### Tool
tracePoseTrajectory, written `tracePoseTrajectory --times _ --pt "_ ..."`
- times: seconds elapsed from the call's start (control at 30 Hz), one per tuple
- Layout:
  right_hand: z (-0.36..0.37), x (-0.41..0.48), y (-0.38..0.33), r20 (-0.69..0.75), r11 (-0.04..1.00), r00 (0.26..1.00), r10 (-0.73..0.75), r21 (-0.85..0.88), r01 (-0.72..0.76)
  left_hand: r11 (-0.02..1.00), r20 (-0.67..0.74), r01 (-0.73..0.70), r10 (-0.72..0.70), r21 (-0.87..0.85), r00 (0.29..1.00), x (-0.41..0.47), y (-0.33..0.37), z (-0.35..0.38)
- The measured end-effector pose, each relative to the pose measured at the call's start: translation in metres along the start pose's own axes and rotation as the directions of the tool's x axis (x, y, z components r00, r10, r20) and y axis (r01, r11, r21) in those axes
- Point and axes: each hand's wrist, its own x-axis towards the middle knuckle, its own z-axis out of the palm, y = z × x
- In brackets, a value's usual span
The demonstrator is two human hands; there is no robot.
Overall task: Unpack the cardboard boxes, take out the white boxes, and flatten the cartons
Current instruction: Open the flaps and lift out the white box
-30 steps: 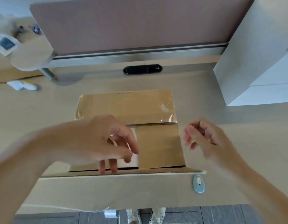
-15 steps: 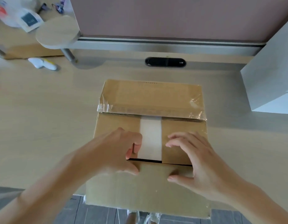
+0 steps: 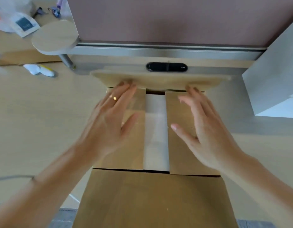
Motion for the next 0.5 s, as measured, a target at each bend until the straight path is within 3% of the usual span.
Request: tracePoseTrajectory --times 0.1,0.27,0.43,0.5 --pt "-0.001 0.046 0.007 0.05 0.996 0.995 0.087 -0.006 -0.087 0.991 0.065 0.13 -0.128 -0.028 0.99 0.038 -0.008 0.007" --pt "0.021 0.07 0.027 0.2 0.985 0.969 0.145 -0.122 -0.122 0.969 0.29 0.193 -0.231 0.153 0.929 0.056 -0.02 0.032" --pt "0.026 0.074 0.035 0.193 0.982 0.973 0.129 -0.162 -0.098 0.958 0.282 0.161 -0.226 0.236 0.933 0.069 -0.02 0.03" --pt "0.019 0.072 0.034 0.219 0.988 0.968 0.125 -0.119 -0.1 0.975 0.307 0.135 -0.184 0.174 0.934 0.074 -0.019 0.019"
